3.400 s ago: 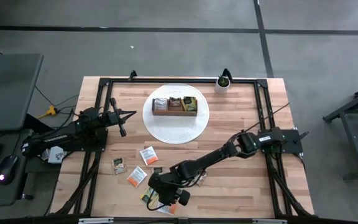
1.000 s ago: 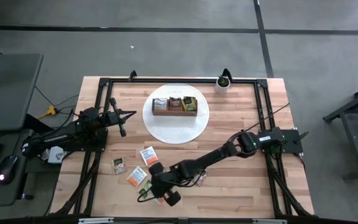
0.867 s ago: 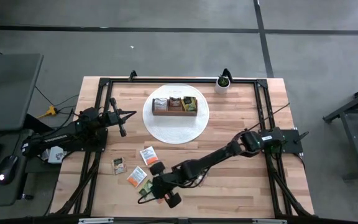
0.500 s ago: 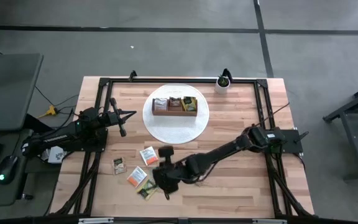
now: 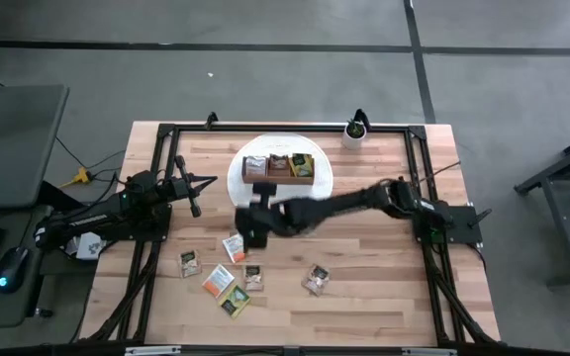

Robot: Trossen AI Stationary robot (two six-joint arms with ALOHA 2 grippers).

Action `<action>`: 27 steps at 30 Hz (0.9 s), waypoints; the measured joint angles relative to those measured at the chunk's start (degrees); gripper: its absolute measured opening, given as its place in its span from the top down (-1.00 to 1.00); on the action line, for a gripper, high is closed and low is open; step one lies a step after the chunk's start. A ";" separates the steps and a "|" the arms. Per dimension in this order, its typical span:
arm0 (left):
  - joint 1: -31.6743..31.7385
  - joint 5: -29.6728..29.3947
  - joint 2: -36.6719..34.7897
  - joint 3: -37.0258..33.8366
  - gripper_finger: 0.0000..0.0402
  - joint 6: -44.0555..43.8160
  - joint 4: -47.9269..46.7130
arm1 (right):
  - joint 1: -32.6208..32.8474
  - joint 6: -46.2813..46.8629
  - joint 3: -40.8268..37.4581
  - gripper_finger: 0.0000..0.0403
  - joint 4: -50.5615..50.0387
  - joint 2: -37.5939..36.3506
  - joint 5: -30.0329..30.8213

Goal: Pick & Place Tea
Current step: Put the white tea bag into the left section of the wooden organizer

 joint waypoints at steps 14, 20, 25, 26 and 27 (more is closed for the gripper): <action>0.00 -0.02 0.00 0.00 1.00 0.02 0.00 | -12.01 2.77 0.00 1.00 -2.61 0.00 5.83; -0.02 -0.03 -0.01 0.01 1.00 0.02 0.00 | -14.71 -4.84 0.00 1.00 1.53 0.86 4.78; 0.00 -0.04 -0.02 0.02 1.00 0.02 0.00 | -15.46 -8.82 -0.28 1.00 4.63 2.49 4.79; -0.01 -0.02 -0.01 0.01 1.00 0.02 0.00 | -15.49 -8.66 -0.29 1.00 5.05 2.69 4.57; -0.02 -0.04 -0.02 0.00 1.00 0.01 0.00 | -15.66 -8.25 -0.35 1.00 4.67 2.82 3.74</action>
